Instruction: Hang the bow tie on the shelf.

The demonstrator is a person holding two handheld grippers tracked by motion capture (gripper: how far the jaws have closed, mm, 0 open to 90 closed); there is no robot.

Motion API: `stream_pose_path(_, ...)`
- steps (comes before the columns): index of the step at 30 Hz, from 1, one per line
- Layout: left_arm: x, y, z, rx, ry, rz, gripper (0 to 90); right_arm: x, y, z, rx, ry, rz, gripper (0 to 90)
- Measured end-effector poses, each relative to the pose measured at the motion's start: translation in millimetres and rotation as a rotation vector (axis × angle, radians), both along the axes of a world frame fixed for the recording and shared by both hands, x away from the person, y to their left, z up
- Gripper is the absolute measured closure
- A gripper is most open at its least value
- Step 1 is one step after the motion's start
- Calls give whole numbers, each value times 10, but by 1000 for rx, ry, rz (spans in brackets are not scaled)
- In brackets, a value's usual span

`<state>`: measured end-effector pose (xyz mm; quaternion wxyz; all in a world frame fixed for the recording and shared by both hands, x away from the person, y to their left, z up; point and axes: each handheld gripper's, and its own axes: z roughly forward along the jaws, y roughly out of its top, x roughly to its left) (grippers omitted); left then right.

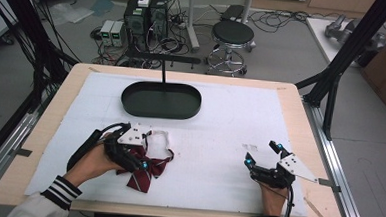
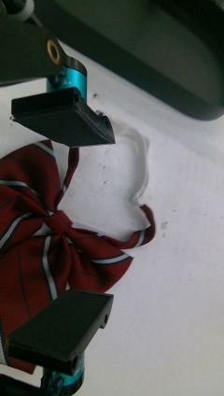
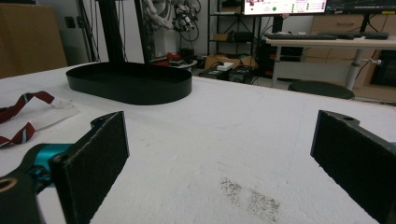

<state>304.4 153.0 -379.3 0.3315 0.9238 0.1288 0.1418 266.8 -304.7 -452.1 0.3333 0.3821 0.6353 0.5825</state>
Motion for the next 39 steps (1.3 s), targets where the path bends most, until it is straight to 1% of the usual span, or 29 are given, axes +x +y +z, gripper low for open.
stream_pose_path(1, 6, -7, -25, 19, 2, -8, 234, -2, 2, 1, 2, 3, 0, 32)
stream_pose_path(3, 15, -21, -57, 47, 10, -17, 242, -2, 1, 0, 2, 2, 0, 32)
stream_pose_path(5, 22, -41, -85, 62, 26, -18, 249, 2, -3, 0, 0, -1, -1, 32)
stream_pose_path(6, 22, -41, -85, 62, 26, -18, 254, 1, -3, 0, 1, -1, -1, 32)
stream_pose_path(7, 30, -65, -99, 97, 27, -34, 259, 2, -3, 0, 1, -1, -1, 32)
stream_pose_path(8, 36, -74, -106, 108, 32, -42, 266, 1, -3, 0, 1, -1, 0, 32)
stream_pose_path(11, 59, -87, -117, 113, 52, -48, 310, 1, -2, 0, 1, -1, -1, 32)
stream_pose_path(12, 71, -88, -114, 121, 60, -59, 322, -1, 0, 0, 3, 3, 0, 32)
stream_pose_path(13, 72, -94, -124, 120, 61, -62, 334, -2, 0, 0, 4, 3, 0, 32)
stream_pose_path(15, 83, -107, -139, 128, 70, -64, 340, 2, -3, 0, 1, -1, 0, 32)
stream_pose_path(17, 99, -119, -152, 141, 80, -74, 341, -1, -1, 0, 2, 3, 0, 32)
stream_pose_path(20, 117, -139, -182, 159, 88, -89, 368, 2, -3, 0, 0, -2, 0, 32)
stream_pose_path(21, 128, -143, -188, 171, 90, -98, 377, 1, -2, 0, 2, -1, 0, 32)
stream_pose_path(23, 131, -148, -193, 178, 96, -99, 379, 1, -3, 0, 2, 0, 0, 32)
stream_pose_path(25, 158, -145, -192, 207, 108, -109, 387, 1, -4, 0, 2, 0, 1, 32)
stream_pose_path(26, 164, -144, -200, 206, 116, -109, 391, 1, -4, 0, 3, 1, 1, 32)
stream_pose_path(29, 177, -150, -215, 232, 126, -111, 398, 0, -4, 0, 4, 3, 1, 32)
stream_pose_path(31, 188, -160, -223, 251, 121, -117, 401, -1, -4, 0, 5, 4, 0, 32)
stream_pose_path(34, 202, -181, -221, 253, 129, -115, 411, 1, -5, 0, 2, 1, 1, 32)
stream_pose_path(39, 225, -226, -242, 278, 140, -127, 435, 0, -5, 0, 5, 3, 1, 32)
